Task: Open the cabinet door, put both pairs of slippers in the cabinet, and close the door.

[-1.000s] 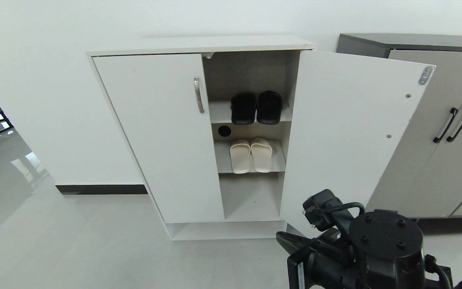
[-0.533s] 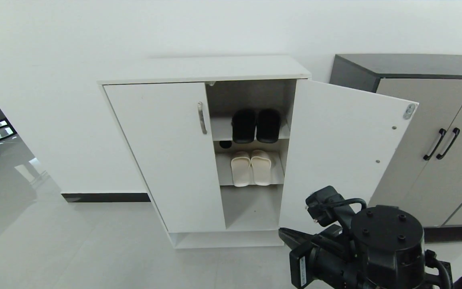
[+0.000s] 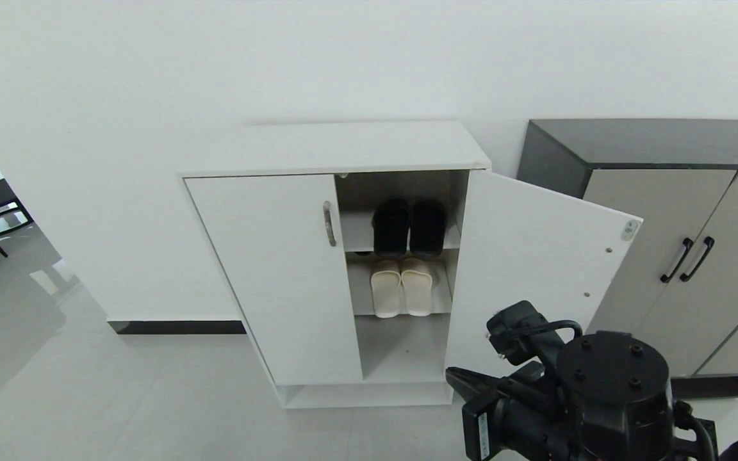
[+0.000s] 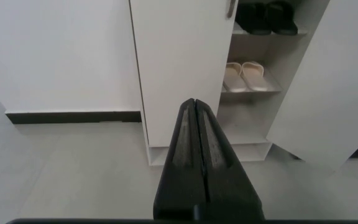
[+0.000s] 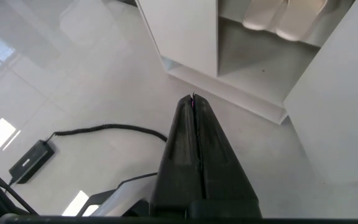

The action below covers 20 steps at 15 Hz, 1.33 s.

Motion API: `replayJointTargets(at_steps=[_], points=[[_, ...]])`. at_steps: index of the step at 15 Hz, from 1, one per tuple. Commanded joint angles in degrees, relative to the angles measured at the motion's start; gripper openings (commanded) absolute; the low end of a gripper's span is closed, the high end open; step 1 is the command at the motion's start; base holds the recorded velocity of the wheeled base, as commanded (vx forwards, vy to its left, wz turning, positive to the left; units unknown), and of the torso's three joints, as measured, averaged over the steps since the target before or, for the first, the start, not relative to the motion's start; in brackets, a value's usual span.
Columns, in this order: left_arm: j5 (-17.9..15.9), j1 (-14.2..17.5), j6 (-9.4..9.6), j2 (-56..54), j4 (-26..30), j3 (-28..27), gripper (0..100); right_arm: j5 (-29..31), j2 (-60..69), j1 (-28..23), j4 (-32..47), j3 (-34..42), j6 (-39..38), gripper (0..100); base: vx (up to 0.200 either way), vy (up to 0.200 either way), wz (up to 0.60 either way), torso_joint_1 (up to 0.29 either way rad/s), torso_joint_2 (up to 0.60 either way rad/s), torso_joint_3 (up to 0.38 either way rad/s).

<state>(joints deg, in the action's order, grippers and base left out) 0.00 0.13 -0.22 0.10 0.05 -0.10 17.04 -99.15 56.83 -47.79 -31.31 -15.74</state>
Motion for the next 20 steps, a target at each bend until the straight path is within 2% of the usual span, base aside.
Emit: replayJointTargets(at_steps=[1,20], points=[[-0.09,0.04,0.04,-0.01,-0.05,0.01,0,0.01,-0.43,0.03,-0.03,-0.07,0.09,0,0.000,0.000,0.00,0.217,-0.49,-0.281],[-0.09,0.04,0.04,-0.01,0.04,0.01,0,-0.52,0.09,0.82,-0.03,0.46,0.71,0,0.000,0.000,0.00,0.244,-0.52,-0.281]])
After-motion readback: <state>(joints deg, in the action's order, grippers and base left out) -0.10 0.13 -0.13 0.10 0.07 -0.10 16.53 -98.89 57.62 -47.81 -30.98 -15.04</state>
